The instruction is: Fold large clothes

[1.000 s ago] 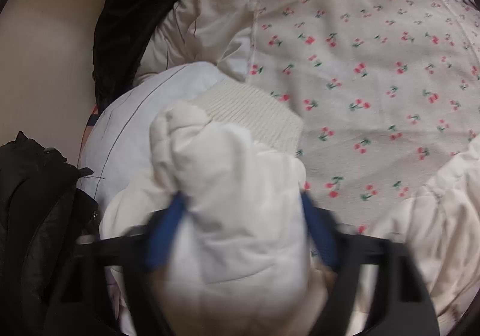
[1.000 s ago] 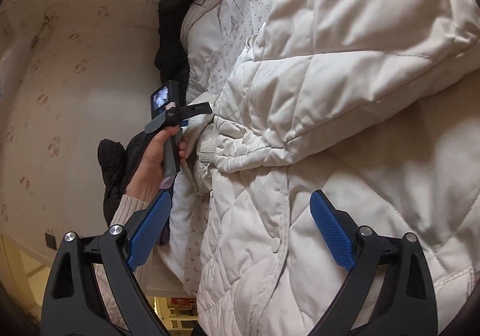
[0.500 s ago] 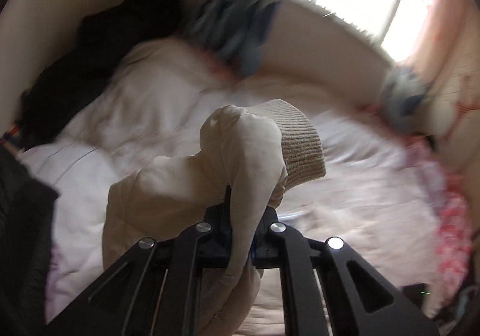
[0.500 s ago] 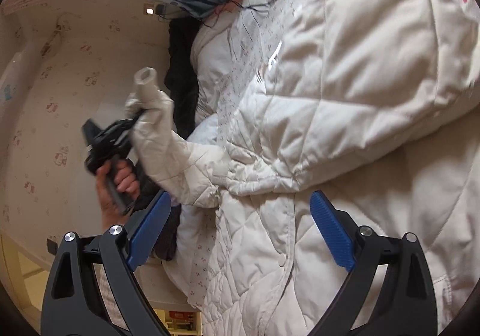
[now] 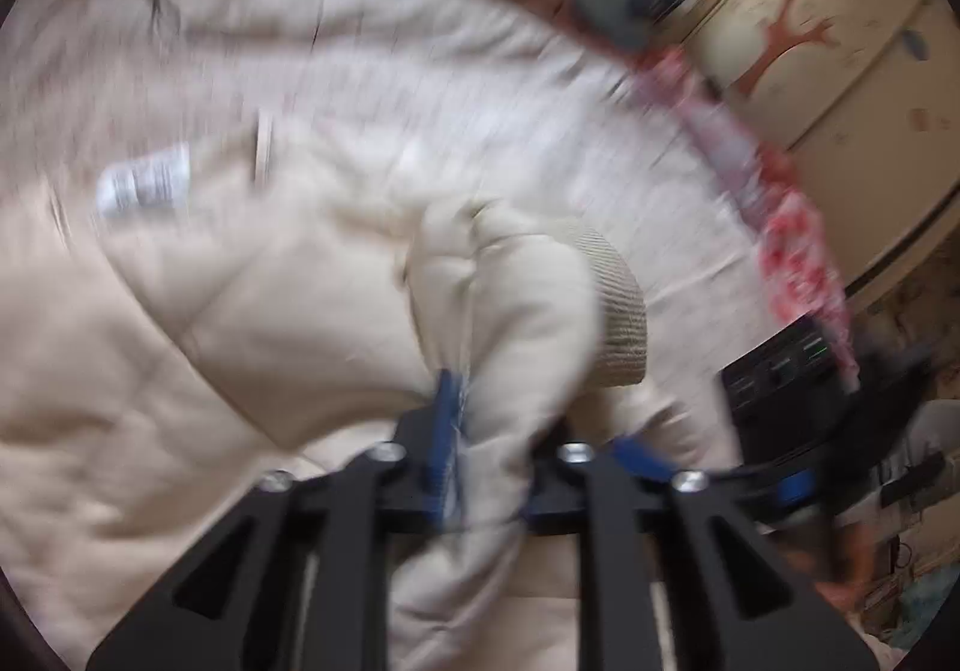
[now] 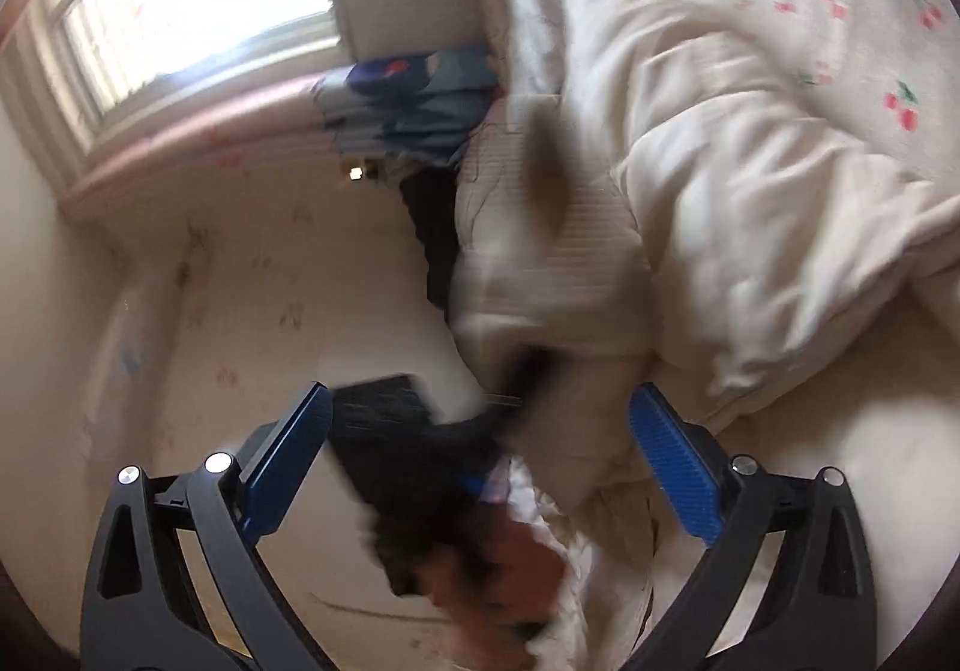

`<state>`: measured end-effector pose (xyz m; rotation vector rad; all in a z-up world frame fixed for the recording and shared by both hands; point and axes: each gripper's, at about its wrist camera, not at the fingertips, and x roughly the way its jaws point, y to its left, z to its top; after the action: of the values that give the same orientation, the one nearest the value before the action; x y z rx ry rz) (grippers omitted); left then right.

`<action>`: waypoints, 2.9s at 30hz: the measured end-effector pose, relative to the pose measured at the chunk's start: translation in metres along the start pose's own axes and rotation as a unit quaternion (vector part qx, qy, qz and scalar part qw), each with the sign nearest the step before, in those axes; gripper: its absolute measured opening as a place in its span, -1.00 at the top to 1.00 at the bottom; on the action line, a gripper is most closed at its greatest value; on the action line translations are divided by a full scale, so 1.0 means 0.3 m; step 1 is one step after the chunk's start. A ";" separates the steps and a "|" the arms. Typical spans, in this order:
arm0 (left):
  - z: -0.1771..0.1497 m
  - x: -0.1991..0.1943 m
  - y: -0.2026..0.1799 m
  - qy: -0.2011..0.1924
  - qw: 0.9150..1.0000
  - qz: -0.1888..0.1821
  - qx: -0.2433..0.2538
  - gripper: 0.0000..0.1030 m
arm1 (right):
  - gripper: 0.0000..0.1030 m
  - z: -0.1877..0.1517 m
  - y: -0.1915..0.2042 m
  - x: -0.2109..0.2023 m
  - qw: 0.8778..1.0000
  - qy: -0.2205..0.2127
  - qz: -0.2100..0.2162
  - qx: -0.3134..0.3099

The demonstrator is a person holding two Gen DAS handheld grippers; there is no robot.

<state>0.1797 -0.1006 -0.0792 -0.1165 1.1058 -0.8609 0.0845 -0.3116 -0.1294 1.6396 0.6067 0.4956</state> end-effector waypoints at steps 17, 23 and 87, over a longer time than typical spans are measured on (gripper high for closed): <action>-0.276 -0.609 0.043 -0.219 0.971 0.097 -0.028 -0.86 | 0.66 0.051 0.030 0.122 0.985 -0.008 -0.107 -0.136; -0.303 -0.745 0.272 -0.282 0.945 0.083 -0.147 -0.86 | 0.98 -0.081 0.410 0.084 0.931 -0.053 -0.082 -0.353; -0.571 -0.934 0.408 -0.165 0.951 0.153 -0.211 -0.88 | -0.74 -0.188 0.250 -0.487 0.870 0.120 -0.395 -0.270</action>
<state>0.0593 0.2220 -0.0147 -0.4179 0.9430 -0.3018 -0.0552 -0.3699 -0.0443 0.6991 1.1363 0.2188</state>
